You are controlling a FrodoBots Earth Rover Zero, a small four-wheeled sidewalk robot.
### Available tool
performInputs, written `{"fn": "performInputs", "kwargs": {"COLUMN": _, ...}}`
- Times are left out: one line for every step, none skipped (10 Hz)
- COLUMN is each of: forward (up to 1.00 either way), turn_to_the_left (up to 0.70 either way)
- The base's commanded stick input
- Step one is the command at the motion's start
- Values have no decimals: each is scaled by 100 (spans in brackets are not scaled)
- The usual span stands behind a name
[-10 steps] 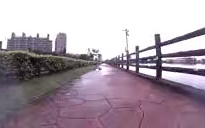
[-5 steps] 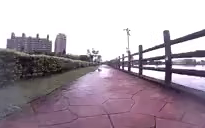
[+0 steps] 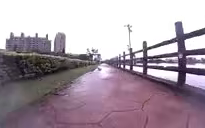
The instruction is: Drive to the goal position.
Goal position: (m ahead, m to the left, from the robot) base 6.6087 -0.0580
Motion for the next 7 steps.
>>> {"fn": "performInputs", "kwargs": {"forward": 100, "turn_to_the_left": -1}}
{"fn": "performInputs", "kwargs": {"forward": 100, "turn_to_the_left": -1}}
{"fn": "performInputs", "kwargs": {"forward": 100, "turn_to_the_left": -1}}
{"fn": "performInputs", "kwargs": {"forward": 100, "turn_to_the_left": -1}}
{"fn": "performInputs", "kwargs": {"forward": 100, "turn_to_the_left": -1}}
{"fn": "performInputs", "kwargs": {"forward": 100, "turn_to_the_left": -1}}
{"fn": "performInputs", "kwargs": {"forward": 100, "turn_to_the_left": -1}}
